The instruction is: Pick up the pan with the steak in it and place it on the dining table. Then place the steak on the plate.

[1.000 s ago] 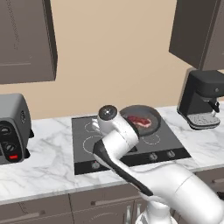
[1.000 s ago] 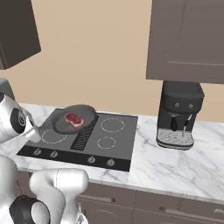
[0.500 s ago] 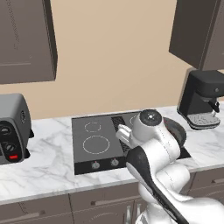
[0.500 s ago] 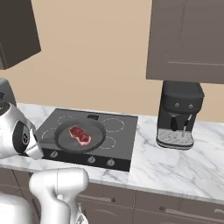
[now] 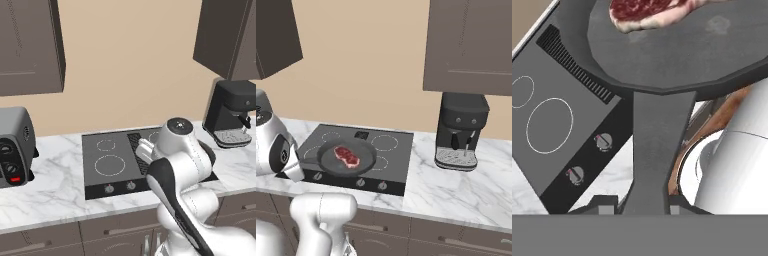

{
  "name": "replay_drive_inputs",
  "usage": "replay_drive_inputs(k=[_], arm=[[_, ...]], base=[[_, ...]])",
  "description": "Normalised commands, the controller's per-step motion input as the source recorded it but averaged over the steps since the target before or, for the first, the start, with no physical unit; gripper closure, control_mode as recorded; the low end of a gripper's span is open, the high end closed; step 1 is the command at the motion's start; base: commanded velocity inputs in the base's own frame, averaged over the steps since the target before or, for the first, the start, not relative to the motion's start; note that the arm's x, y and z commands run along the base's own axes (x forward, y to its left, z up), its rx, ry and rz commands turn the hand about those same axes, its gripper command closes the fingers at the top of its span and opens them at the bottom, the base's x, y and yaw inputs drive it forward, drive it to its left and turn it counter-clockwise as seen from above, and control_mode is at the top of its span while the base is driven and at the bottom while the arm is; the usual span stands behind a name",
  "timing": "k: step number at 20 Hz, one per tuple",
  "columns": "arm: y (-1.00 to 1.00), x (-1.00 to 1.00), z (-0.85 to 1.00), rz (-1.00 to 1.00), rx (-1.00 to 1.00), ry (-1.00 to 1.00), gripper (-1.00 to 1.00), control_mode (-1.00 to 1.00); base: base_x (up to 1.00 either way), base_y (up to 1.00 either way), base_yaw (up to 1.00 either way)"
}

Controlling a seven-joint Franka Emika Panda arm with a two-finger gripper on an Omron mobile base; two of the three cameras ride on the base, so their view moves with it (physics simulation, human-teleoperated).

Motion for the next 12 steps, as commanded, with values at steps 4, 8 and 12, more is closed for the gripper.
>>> replay_drive_inputs(k=[4, 8, 12], arm=[[0.0, -0.39, -0.03, 0.03, 0.0, -0.03, 1.0, 1.0], [0.0, 0.0, 0.0, 0.0, 0.0, 0.0, 1.0, 1.0], [0.0, 0.0, 0.0, 0.0, 0.0, 0.0, 1.0, 1.0]], base=[[-0.21, -0.01, 0.02], [-0.97, -0.04, 0.08], [-0.79, -0.05, 0.2]])
